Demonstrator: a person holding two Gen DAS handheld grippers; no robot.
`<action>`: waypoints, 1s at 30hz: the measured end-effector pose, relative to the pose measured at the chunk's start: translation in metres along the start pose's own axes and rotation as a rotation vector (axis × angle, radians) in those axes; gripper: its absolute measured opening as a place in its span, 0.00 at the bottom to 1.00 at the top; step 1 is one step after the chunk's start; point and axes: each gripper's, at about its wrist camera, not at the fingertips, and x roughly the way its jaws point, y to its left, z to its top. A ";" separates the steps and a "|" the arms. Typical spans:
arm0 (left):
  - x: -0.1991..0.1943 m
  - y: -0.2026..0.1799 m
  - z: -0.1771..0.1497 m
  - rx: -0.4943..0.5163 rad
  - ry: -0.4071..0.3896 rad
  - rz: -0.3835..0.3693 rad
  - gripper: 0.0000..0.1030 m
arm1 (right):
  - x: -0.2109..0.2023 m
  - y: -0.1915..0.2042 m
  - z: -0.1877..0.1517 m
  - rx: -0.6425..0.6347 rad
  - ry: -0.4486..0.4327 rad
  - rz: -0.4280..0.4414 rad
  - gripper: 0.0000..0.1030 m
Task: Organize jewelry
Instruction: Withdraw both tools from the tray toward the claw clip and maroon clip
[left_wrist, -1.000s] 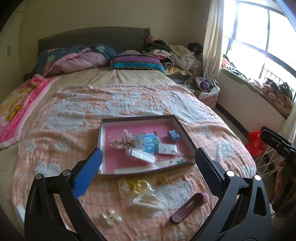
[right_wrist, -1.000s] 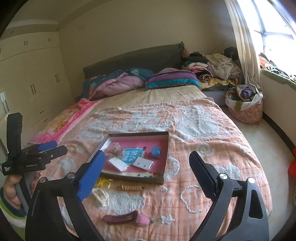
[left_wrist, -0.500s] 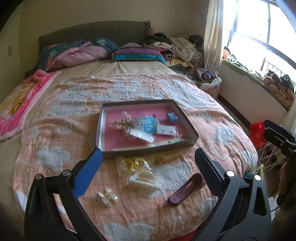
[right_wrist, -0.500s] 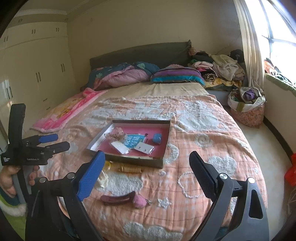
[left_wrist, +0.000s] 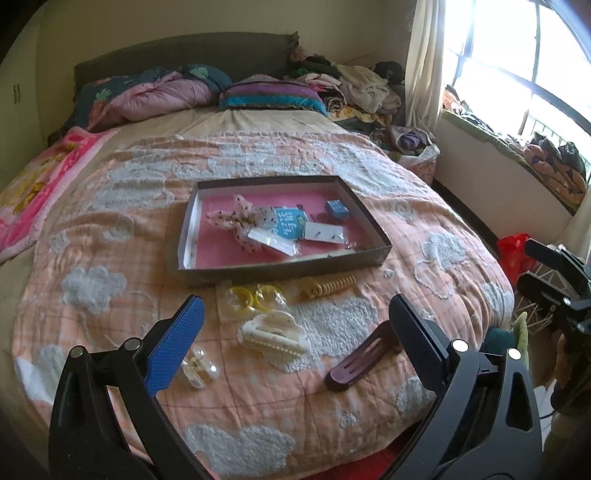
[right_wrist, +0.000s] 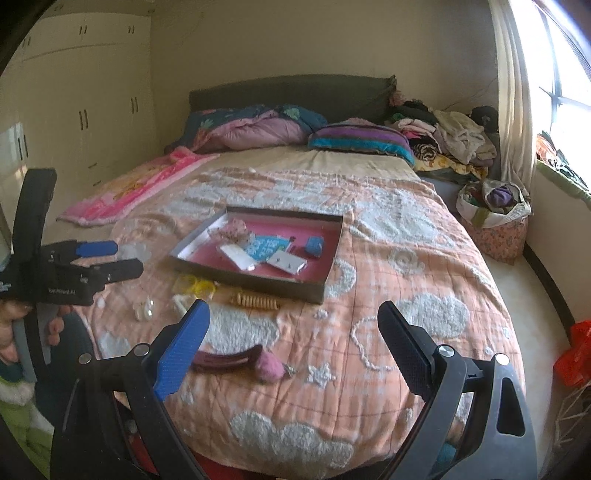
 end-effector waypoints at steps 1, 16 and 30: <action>0.001 -0.001 -0.002 0.002 0.003 -0.003 0.91 | 0.002 0.001 -0.004 -0.006 0.010 0.001 0.89; 0.034 -0.015 -0.023 0.034 0.070 -0.010 0.91 | 0.032 0.001 -0.042 -0.030 0.121 -0.006 0.89; 0.076 0.012 -0.046 -0.014 0.159 0.060 0.91 | 0.096 0.002 -0.069 -0.060 0.266 0.010 0.89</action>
